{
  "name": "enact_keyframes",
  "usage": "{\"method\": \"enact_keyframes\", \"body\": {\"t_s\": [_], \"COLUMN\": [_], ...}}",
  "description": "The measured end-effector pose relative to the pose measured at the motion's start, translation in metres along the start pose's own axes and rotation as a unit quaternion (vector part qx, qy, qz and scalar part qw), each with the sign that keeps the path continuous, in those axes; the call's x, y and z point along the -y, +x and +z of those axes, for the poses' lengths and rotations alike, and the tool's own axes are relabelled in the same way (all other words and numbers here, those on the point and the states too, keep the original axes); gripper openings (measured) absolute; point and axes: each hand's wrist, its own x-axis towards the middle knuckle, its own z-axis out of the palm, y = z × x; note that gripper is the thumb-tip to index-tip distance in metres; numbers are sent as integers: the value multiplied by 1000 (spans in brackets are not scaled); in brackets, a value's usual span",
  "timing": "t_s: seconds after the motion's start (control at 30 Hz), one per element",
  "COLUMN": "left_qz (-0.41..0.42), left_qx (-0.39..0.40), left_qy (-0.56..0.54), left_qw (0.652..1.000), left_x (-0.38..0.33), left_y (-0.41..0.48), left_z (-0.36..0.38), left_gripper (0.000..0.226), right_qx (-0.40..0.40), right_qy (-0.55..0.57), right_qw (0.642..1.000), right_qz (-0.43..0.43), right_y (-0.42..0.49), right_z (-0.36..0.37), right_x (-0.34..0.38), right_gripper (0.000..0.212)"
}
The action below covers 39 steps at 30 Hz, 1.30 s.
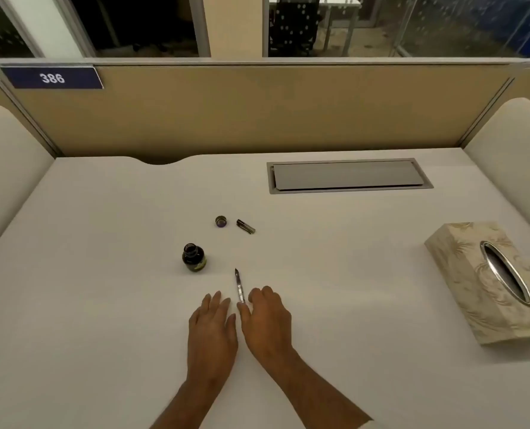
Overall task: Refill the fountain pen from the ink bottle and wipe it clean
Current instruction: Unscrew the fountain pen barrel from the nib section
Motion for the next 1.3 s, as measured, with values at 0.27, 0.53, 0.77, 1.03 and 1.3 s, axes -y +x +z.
{"method": "enact_keyframes", "body": {"t_s": [0.27,0.53,0.77,1.03,1.3], "left_qz": [46,60,34,-69,-186], "left_qx": [-8,0,-3,11,107], "left_qy": [9,21,-51,-317,-642], "left_qw": [999,998,998,946,736], "left_x": [9,12,10,-34,-52], "left_y": [-8,-14,-10,-9,-3], "left_z": [7,13,11,-40,-80], "left_gripper": [54,58,58,43,32], "right_qx": [11,-9,-14,1,46], "right_qy": [14,74,133,185,256], "right_qw": [999,995,988,980,964], "right_qz": [45,60,74,71,60], "right_y": [6,-8,-22,-35,-45], "right_z": [1,-7,-30,-53,-82], "right_x": [7,-2,-3,3,13], "right_gripper": [17,16,14,11,10]}}
